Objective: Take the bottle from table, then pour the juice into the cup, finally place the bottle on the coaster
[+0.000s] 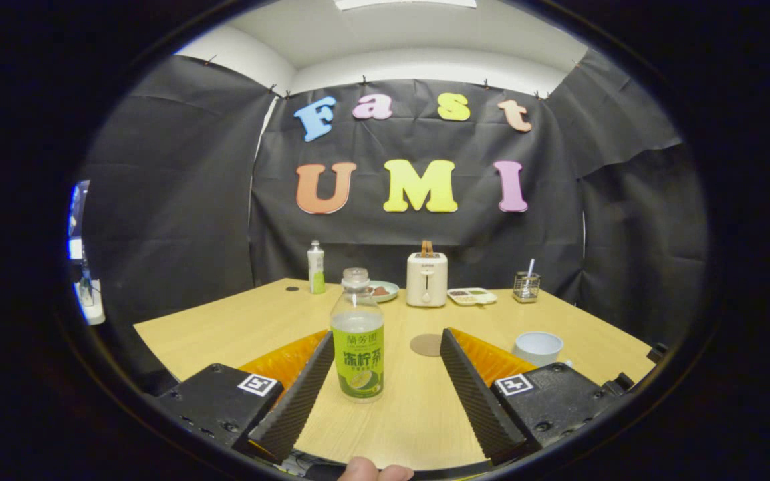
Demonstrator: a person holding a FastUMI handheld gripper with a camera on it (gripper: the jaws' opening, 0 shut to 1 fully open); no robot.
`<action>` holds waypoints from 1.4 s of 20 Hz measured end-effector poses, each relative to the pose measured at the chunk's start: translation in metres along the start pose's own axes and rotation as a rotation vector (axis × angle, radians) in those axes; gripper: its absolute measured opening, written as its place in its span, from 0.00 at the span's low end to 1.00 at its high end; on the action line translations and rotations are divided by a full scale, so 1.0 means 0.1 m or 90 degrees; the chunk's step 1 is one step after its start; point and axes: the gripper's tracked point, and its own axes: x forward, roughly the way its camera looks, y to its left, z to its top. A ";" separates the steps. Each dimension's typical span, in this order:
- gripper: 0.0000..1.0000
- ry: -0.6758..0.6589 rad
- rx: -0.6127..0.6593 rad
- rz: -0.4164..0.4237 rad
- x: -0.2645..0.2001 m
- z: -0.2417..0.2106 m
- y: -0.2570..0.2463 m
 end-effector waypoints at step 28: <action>0.82 0.132 0.013 -0.052 0.93 -0.46 0.21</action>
